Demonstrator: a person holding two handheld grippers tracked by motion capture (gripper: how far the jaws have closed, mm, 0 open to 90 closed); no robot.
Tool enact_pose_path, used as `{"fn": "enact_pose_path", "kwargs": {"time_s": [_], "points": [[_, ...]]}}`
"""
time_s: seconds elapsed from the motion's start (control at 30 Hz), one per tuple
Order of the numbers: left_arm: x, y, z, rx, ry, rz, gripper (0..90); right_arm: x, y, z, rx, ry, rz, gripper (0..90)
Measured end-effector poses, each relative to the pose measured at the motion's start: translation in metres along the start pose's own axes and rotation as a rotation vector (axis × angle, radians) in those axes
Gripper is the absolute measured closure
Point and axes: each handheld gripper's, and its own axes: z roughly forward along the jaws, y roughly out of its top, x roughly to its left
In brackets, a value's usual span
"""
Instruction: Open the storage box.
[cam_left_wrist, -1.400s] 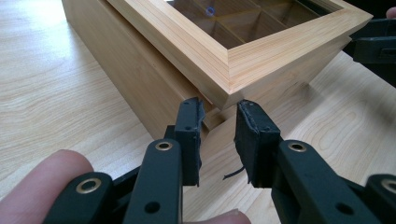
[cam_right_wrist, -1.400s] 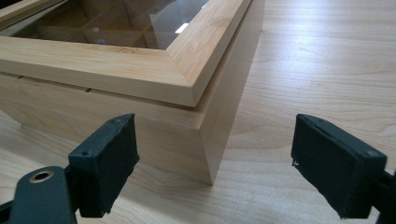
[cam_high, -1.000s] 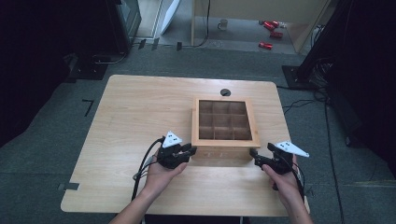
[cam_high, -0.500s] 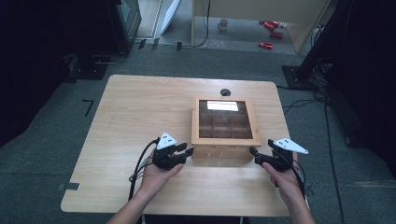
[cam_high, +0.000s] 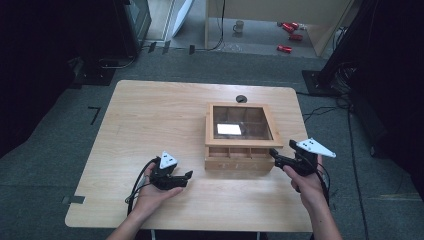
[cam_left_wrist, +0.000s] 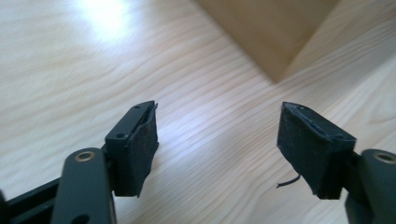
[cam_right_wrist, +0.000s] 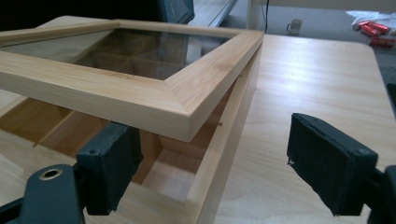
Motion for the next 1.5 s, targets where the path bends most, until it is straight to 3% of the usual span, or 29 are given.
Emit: {"fn": "enact_pose_path", "kwargs": {"time_s": [0.1,0.2,0.43,0.6,0.93,1.2,1.27,1.5], "points": [[0.004,-0.005,0.004,0.05,0.045,0.013,20.8,0.001,0.009,-0.002,-0.016,-0.01,-0.007,18.1],[0.004,-0.007,0.005,0.043,0.081,0.029,16.5,0.002,0.022,-0.004,-0.039,-0.02,-0.02,18.3],[0.002,-0.01,0.008,0.027,0.104,0.055,14.2,0.001,0.046,-0.004,-0.079,-0.029,-0.044,20.1],[0.004,-0.01,0.008,0.02,0.096,0.049,14.3,0.002,0.07,-0.002,-0.139,-0.011,-0.087,32.3],[0.007,-0.011,0.006,0.006,0.069,0.027,14.8,0.0,0.098,0.009,-0.186,0.029,-0.117,45.6],[0.009,-0.011,0.006,0.001,0.057,0.023,15.0,-0.006,0.111,0.016,-0.224,0.047,-0.117,51.0],[0.009,-0.01,0.006,0.001,0.054,0.025,15.1,-0.011,0.115,0.019,-0.234,0.07,-0.096,52.7],[0.009,-0.011,0.006,0.004,0.05,0.04,15.1,-0.014,0.121,0.033,-0.193,0.045,-0.134,51.9]]}}
